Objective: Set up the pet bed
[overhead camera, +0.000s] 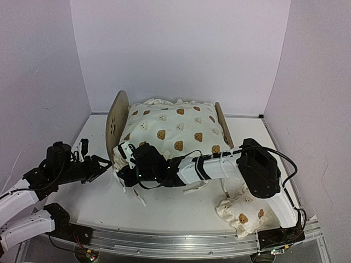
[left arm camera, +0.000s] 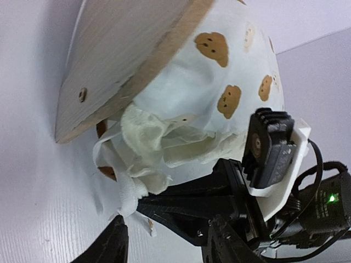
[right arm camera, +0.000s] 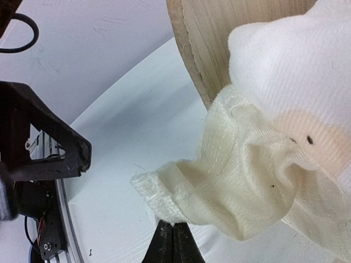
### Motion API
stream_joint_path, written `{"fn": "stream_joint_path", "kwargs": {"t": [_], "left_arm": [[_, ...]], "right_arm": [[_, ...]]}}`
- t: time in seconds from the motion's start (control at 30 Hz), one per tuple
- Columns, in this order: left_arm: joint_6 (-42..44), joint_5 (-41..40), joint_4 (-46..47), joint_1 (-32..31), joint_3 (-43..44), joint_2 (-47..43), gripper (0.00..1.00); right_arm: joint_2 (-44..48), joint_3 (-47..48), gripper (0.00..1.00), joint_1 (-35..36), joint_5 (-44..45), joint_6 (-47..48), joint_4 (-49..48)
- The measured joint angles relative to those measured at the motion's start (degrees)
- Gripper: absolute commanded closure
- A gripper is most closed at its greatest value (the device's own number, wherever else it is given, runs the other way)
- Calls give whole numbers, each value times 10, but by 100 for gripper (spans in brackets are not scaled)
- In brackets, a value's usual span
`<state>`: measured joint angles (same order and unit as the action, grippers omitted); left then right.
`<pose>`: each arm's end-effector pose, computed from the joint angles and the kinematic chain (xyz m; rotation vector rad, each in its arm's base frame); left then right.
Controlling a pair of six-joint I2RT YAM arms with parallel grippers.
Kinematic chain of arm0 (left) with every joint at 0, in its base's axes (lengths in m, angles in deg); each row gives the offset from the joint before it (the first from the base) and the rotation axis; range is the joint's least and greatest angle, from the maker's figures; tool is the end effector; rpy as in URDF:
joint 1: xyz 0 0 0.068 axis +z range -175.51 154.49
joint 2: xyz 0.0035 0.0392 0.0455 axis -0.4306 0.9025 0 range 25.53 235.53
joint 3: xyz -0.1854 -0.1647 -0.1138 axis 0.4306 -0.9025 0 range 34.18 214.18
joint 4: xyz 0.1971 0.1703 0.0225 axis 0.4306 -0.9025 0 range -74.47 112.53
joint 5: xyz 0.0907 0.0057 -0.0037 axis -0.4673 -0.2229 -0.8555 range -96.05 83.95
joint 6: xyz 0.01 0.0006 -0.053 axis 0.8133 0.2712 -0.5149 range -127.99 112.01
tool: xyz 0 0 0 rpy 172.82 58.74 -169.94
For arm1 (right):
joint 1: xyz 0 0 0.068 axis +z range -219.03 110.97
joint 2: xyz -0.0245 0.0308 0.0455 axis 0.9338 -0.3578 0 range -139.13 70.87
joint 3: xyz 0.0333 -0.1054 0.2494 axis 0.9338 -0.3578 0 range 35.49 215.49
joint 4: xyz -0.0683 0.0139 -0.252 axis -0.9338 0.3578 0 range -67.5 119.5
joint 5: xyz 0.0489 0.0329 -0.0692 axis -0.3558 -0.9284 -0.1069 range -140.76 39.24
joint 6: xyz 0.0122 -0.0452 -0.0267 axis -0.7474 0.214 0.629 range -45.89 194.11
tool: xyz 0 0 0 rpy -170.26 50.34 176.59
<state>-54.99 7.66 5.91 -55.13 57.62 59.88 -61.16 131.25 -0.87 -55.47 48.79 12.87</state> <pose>0.1264 -0.0816 0.2248 -0.1745 2.2079 -1.0388 0.1936 0.4908 0.1640 -0.8630 2.0457 1.0601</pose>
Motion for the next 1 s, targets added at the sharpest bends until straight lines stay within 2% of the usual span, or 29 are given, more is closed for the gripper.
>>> {"fn": "stream_joint_path", "kwargs": {"t": [0.07,0.1,0.27,0.53,0.87,1.0], "left_arm": [[-22,-7,-3,0,-10,-11,68],[-31,-7,2,1,-22,-17,69],[-71,10,51,9,-81,-2,66],[-85,17,119,16,-83,89,62],[-90,6,127,17,-83,48,60],[-90,1,128,17,-83,43,67]], "right_arm": [[0,0,97,0,-3,0,0],[-1,1,97,0,-5,0,0],[-1,1,97,0,-17,-2,0],[-2,1,97,0,-34,-3,-1],[-5,2,98,0,-48,-8,-10],[-11,2,98,0,-51,-10,-14]]}}
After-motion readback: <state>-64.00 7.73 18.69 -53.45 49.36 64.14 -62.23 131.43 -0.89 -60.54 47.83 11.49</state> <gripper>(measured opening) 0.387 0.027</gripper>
